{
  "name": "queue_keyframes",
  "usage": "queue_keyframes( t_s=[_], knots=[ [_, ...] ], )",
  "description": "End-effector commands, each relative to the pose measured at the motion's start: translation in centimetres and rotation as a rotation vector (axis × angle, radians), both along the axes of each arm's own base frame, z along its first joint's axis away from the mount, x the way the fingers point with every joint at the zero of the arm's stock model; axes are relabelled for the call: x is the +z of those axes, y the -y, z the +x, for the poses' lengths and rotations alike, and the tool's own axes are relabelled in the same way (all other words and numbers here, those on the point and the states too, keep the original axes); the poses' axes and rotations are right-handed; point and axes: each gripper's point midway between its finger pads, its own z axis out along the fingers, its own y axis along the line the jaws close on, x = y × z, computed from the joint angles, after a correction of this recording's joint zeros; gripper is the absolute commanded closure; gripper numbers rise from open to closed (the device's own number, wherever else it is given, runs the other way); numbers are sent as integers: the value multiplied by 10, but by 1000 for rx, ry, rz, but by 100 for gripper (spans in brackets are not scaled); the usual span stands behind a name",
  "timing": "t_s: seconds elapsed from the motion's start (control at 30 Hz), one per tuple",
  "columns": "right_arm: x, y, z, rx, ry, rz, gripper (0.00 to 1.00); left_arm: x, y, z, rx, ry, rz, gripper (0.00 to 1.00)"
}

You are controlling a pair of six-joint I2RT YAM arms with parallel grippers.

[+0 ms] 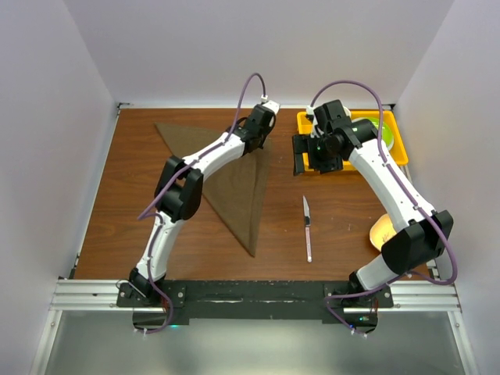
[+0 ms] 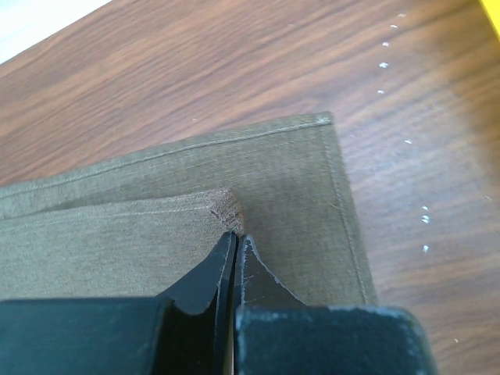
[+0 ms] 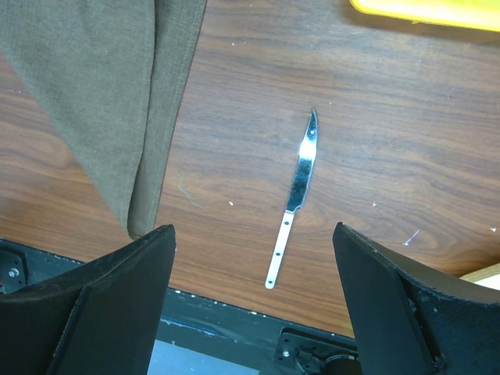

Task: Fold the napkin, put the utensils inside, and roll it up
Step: Fold the napkin

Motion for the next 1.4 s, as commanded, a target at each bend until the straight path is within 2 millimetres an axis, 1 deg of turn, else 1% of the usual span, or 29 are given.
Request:
queue_keyframes(
  t_s=[0.0,0.4,0.53,0.87,0.93,0.97,1.03,1.17,1.37],
  knots=[
    [14,4,-5,3,39,12,14,20,11,9,-76,81,8,100],
    [11,5,-6,4,30,13,14,16,22,10,-115,83,1,100],
    [11,5,-7,4,33,13,14,20,28,11,-115,98,-5,100],
    [10,6,-9,4,28,11,14,19,31,17,-112,111,-9,100],
    [11,6,-8,3,29,10,14,23,32,19,-110,123,-12,100],
    [10,6,-9,5,26,12,14,21,33,20,-108,122,-12,100],
    [10,6,-8,4,25,10,14,26,34,22,-108,135,-22,100],
    [10,6,-9,6,25,9,14,24,37,24,-109,137,-27,100],
    [9,7,-9,7,24,4,14,26,33,27,-94,147,-16,100]
  ],
)
